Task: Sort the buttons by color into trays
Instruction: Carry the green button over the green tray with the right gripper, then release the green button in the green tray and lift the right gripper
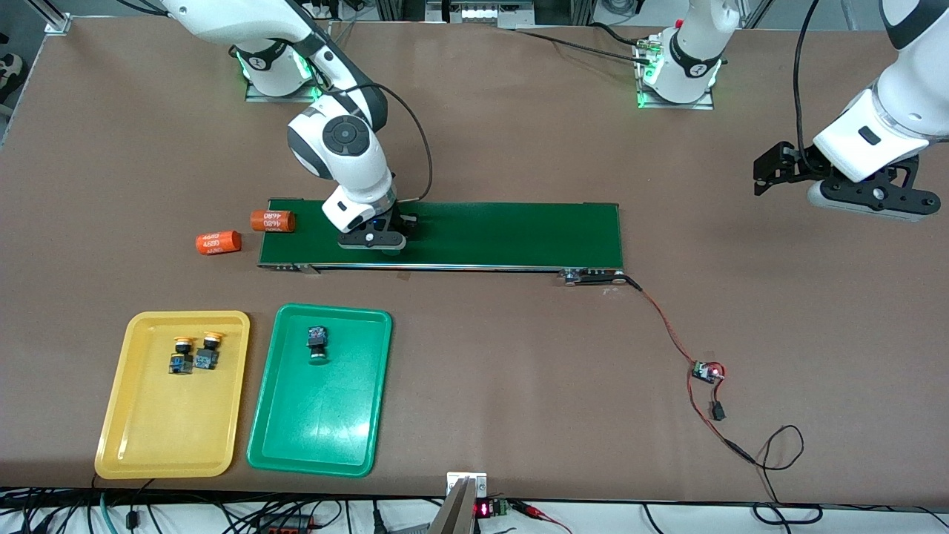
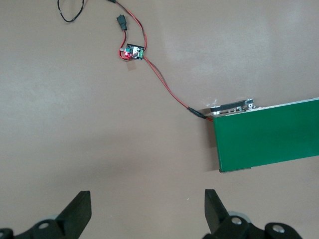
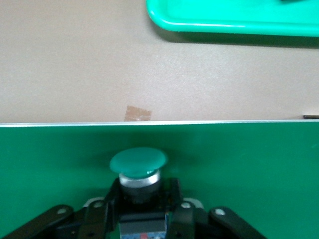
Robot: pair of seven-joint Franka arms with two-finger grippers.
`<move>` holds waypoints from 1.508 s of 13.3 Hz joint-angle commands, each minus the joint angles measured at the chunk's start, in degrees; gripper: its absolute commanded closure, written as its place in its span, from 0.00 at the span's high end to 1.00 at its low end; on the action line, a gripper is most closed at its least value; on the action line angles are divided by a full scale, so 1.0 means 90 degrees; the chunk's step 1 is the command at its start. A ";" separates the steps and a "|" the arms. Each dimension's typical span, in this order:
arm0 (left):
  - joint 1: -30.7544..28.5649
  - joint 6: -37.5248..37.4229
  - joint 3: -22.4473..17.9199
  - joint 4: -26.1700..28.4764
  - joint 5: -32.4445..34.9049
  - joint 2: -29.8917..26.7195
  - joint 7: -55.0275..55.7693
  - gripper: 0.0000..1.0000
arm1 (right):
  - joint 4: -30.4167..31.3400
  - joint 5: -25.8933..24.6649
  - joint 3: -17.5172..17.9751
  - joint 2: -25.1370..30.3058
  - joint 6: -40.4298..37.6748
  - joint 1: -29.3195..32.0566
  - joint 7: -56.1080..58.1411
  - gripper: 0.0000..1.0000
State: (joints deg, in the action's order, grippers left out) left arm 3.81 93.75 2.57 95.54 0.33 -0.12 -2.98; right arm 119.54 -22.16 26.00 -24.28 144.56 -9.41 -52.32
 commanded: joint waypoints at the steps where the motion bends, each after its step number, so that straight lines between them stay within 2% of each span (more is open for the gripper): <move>1: 0.0016 -0.0143 -0.0002 -0.0176 -0.0056 0.0062 -0.0118 1.00 | -0.0127 -0.0126 -0.0076 0.0003 0.0002 -0.0068 -0.0085 0.20; 3: 0.0016 -0.0143 -0.0002 -0.0215 -0.0056 0.0072 -0.0089 1.00 | -0.0448 -0.0106 -0.0173 0.0119 -0.0221 -0.0039 0.0012 0.20; 6: 0.0026 -0.0143 0.0017 -0.0264 -0.0046 0.0072 -0.0079 1.00 | -0.1375 -0.0048 -0.0223 0.0111 -0.1119 -0.0010 0.0702 0.20; 8: 0.0006 -0.0230 0.0027 -0.0254 -0.0066 0.0072 -0.0109 1.00 | -0.1825 0.0011 -0.0524 -0.0016 -0.1229 -0.0009 0.1319 0.20; 11: -0.0004 -0.0397 0.0018 -0.0487 -0.0008 0.0208 -0.0051 1.00 | -0.2547 0.0206 -0.0778 -0.0571 -0.1229 -0.0038 0.1788 0.20; 15: -0.0062 -0.0407 0.0008 -0.0528 -0.0007 0.0277 -0.0098 1.00 | -0.3261 0.0148 -0.0935 -0.1411 -0.1073 -0.0185 0.1800 0.20; 20: -0.0062 -0.0700 -0.0031 -0.0527 -0.0027 0.0277 -0.0060 1.00 | -0.3438 -0.0018 -0.1510 -0.2037 -0.0146 -0.0371 0.2053 0.21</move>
State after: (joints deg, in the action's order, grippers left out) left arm 3.45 89.10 2.40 92.74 0.33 1.48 -2.97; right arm 90.58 -21.71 14.62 -40.56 141.08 -11.94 -35.88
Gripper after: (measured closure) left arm 0.000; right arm 0.595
